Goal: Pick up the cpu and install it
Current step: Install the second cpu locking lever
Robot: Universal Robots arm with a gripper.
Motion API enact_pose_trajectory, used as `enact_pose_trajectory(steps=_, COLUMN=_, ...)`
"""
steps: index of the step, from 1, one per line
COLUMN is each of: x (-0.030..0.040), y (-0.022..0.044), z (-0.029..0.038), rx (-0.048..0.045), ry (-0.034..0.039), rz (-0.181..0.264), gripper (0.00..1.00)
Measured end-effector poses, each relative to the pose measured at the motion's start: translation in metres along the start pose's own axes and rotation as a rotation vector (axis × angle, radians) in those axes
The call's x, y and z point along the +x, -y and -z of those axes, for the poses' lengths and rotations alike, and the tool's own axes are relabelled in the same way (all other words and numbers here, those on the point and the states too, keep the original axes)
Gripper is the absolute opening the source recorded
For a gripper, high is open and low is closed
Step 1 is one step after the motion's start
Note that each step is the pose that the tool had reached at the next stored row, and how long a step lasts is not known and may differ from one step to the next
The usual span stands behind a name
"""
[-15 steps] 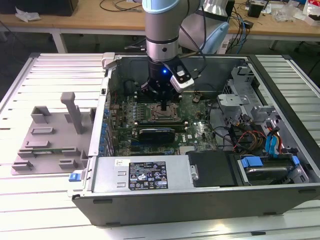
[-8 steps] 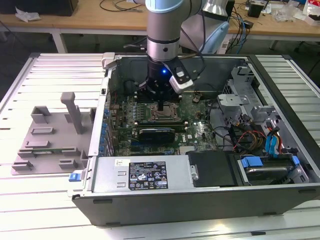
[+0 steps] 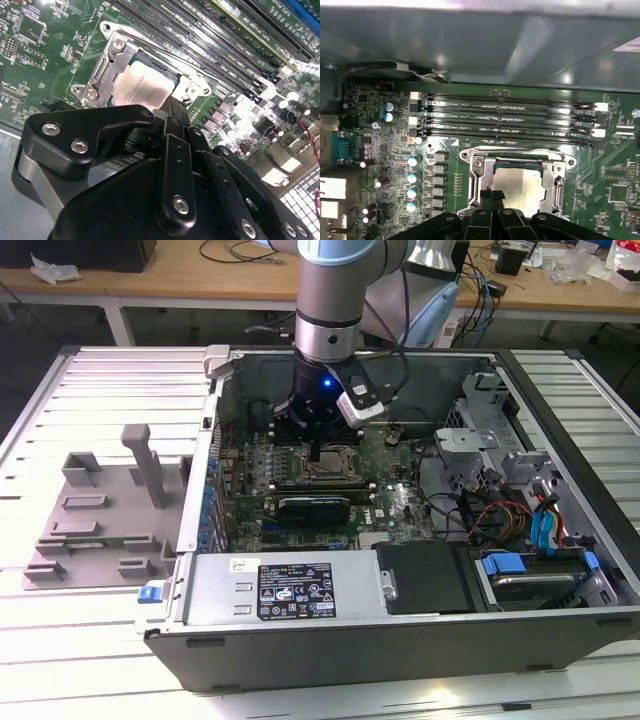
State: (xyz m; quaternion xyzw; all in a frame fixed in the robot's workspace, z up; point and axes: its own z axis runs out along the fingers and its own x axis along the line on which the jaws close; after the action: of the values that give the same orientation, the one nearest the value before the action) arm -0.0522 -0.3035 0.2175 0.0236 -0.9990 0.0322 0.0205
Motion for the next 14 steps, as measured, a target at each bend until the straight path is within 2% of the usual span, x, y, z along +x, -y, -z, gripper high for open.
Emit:
enact_pose_trajectory(steps=3, x=0.0, y=0.0, z=0.0, rx=-0.0007, ry=-0.0136, rz=0.001, gripper=0.11)
enact_pose_trajectory(steps=7, x=0.0, y=0.0, z=0.0, rx=-0.0016, ry=-0.0357, rz=0.002, gripper=0.11)
enact_pose_trajectory(steps=14, x=-0.0001, y=0.0003, z=0.0046, rx=-0.0016, ry=-0.0356, rz=0.002, gripper=0.11)
